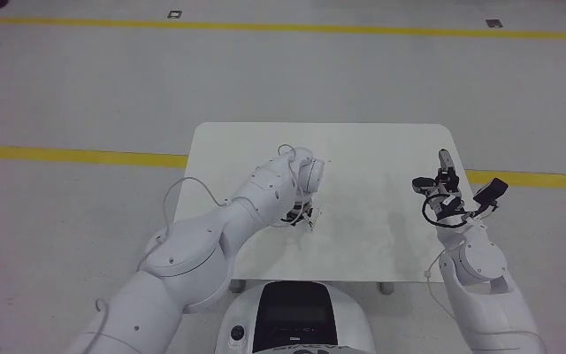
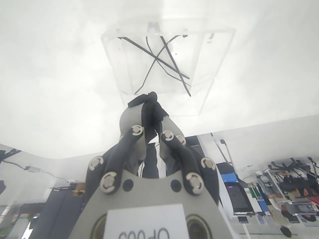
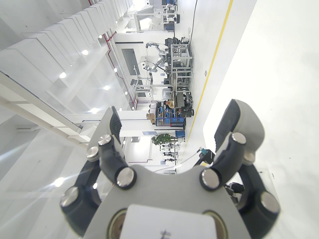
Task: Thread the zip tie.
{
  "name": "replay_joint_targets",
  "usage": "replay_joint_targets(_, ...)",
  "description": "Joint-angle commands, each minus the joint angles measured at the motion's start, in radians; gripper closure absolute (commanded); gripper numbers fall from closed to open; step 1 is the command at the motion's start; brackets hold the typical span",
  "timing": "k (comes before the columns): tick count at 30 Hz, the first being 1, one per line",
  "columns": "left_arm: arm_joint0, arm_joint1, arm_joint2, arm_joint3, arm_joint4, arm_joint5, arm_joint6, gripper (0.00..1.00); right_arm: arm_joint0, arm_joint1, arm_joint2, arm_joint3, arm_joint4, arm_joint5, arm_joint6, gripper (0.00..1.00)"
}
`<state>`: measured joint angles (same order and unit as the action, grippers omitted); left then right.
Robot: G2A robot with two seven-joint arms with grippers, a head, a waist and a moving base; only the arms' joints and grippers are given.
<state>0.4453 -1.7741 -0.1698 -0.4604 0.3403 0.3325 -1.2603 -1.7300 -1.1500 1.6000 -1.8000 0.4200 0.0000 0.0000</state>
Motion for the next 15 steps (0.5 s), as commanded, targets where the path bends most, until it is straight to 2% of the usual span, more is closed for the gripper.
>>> replay_joint_targets(1,0.000,-0.005,0.000,0.009,0.018,0.003,-0.006,1.00,0.000,0.000,0.000,0.000,0.000,0.000,0.000,0.00)
replay_joint_targets(15,-0.014,-0.034,-0.001,0.091,0.056,0.007,-0.012,1.00,0.000,0.000,0.000,0.000,0.000,0.000,0.000,0.00)
